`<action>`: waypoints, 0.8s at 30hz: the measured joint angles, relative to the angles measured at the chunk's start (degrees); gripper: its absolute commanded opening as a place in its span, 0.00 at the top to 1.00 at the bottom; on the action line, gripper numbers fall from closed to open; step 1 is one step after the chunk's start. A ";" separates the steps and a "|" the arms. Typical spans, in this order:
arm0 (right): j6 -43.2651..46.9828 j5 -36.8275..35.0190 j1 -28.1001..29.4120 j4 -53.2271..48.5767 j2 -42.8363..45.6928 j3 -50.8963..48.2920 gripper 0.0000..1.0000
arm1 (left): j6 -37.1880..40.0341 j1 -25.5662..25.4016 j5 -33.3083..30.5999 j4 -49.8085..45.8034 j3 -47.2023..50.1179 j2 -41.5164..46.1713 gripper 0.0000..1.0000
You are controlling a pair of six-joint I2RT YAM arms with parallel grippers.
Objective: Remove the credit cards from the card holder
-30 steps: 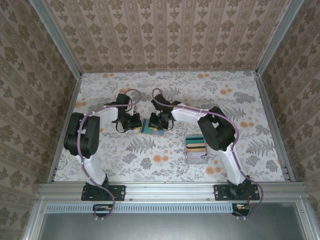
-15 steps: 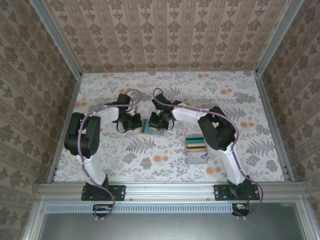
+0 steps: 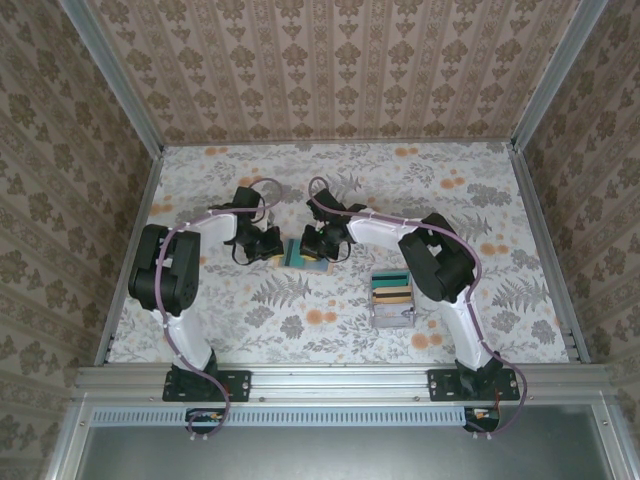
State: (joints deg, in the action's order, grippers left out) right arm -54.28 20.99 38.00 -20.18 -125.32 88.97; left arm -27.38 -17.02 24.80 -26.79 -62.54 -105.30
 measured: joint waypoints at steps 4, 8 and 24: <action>0.00 -0.22 -0.50 0.35 1.11 -1.46 1.00 | 0.00 0.55 -0.20 -0.79 -0.24 -0.11 1.00; 0.00 -0.85 -0.92 0.35 1.75 -2.21 1.00 | 0.00 0.61 -0.15 -1.14 -0.59 -0.50 1.00; 0.04 -0.76 -1.27 0.87 1.20 -1.92 0.78 | 0.02 0.61 0.48 -1.36 -0.87 -0.83 1.00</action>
State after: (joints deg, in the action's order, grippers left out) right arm -54.24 20.23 36.73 -19.31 -124.11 87.05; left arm -27.35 -16.40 25.28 -28.14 -63.42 -106.13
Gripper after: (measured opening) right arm 0.207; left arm 0.046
